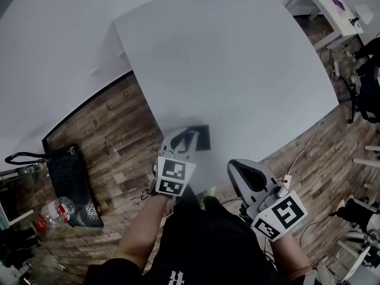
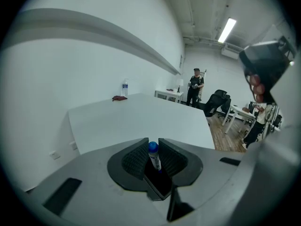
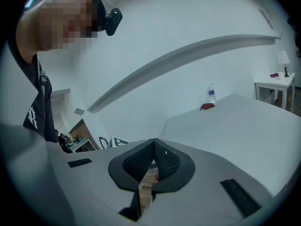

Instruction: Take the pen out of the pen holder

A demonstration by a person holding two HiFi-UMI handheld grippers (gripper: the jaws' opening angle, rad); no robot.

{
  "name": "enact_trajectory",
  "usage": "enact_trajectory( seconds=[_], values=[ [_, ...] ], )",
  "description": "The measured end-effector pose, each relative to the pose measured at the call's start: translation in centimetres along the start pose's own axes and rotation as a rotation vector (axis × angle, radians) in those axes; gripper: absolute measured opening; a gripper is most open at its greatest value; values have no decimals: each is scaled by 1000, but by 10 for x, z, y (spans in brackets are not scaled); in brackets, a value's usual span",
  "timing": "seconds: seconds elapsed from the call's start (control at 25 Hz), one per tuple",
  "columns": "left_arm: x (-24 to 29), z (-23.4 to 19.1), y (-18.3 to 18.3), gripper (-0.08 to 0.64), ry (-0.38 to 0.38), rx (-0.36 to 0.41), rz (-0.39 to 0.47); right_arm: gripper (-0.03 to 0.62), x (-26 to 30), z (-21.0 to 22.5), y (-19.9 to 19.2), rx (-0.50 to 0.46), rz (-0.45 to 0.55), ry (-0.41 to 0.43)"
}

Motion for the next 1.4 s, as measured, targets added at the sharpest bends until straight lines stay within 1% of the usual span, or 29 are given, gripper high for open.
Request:
enact_trajectory(
  seconds=[0.28,0.6,0.76,1.12,1.4],
  values=[
    [-43,10,25,66,17,-10,74,11,-5,-8,4,-46,25,29],
    [-97,31,58,66,50,14,157,11,-20,-15,12,-89,67,59],
    [-124,43,71,66,50,19,202,11,-29,-20,17,-115,93,72],
    [-174,71,84,66,70,57,275,11,-50,-30,21,-164,134,91],
    [-213,94,88,66,79,88,309,11,-65,-39,22,-201,162,114]
  ],
)
Point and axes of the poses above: the fingertips, and each gripper's own axes: x forward along the fingers, z to its right, y out of its top, the point moved 6 cm from there along -x, backward along the fingers, and after that the axes turned 11 degrees about -z, right-handed, at the moved point
